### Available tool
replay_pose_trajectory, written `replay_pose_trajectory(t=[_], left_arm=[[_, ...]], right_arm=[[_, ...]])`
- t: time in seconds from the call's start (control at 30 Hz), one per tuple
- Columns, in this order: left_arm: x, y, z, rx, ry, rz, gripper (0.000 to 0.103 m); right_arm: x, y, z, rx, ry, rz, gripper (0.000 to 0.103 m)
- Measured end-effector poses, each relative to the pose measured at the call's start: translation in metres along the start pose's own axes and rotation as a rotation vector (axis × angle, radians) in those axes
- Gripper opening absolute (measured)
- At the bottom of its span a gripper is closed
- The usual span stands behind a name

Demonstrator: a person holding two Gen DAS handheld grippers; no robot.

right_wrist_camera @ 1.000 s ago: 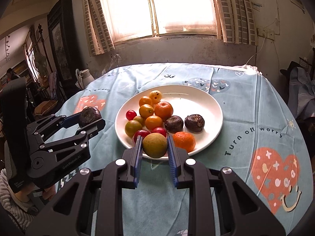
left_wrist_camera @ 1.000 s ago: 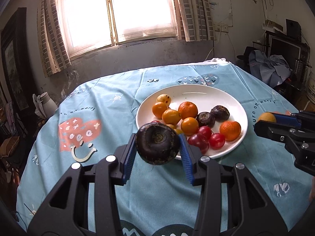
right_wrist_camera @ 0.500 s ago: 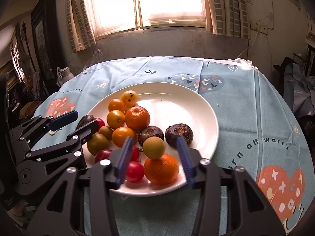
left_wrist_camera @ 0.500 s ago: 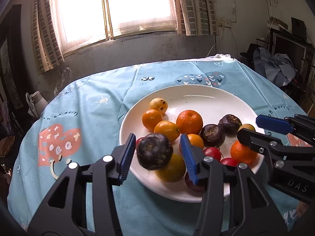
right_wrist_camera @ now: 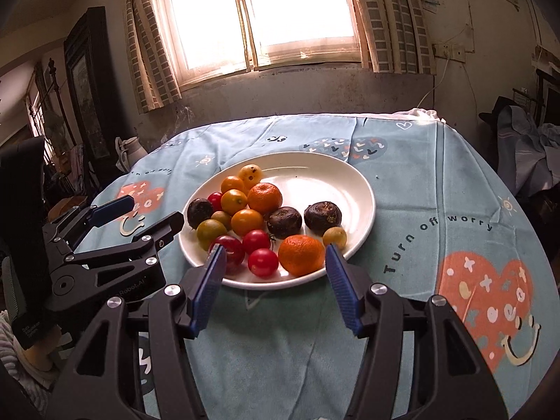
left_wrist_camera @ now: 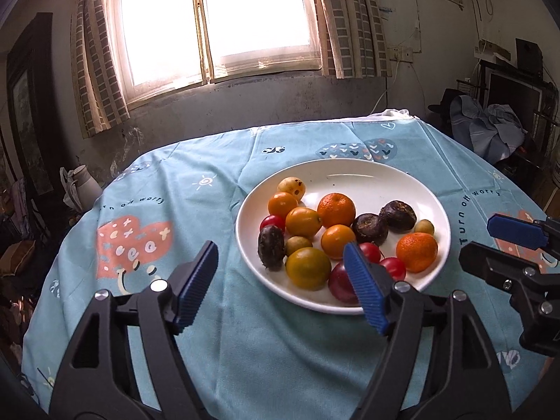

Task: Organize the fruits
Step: 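Lower both held fruits onto the white plate and open both grippers, then withdraw both open grippers away from the plate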

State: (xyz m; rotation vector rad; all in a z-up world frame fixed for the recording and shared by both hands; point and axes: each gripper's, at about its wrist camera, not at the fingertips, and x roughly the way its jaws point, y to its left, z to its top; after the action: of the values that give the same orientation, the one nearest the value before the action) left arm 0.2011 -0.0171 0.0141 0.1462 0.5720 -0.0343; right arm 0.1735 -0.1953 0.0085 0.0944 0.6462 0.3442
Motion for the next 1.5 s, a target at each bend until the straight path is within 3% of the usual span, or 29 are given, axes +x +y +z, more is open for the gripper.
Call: replay_pose_trajectory(t=[0.23,0.43,0.73,0.87,1.0,1.2,1.5], left_arm=[[-0.052,-0.001,-0.028,-0.007,-0.012,-0.004,0.08],[-0.074,-0.001,-0.055,-0.03,0.018,-0.017,0.081],[-0.054,0.002,-0.081,-0.057,0.129,-0.021,0.088],[-0.041,0.003,-0.089,-0.072,0.185,-0.032,0.092],[-0.027,0.004,-0.096,-0.079,0.26,-0.066,0.092],[-0.009,0.007,-0.103,-0.112,0.357,-0.094,0.094],[-0.008,0.005,-0.103,-0.106,0.365,-0.086,0.098]], right_arm=[[-0.032,0.019,-0.042,0.003,0.046,0.042,0.059],[-0.042,0.026,-0.066,0.018,0.084,0.022,0.063],[-0.02,0.014,-0.081,0.067,0.165,-0.038,0.075],[-0.006,0.013,-0.084,0.07,0.213,-0.068,0.085],[0.008,0.012,-0.088,0.071,0.274,-0.073,0.086],[0.015,0.021,-0.092,0.03,0.274,-0.081,0.1],[0.015,0.02,-0.091,0.035,0.273,-0.065,0.102]])
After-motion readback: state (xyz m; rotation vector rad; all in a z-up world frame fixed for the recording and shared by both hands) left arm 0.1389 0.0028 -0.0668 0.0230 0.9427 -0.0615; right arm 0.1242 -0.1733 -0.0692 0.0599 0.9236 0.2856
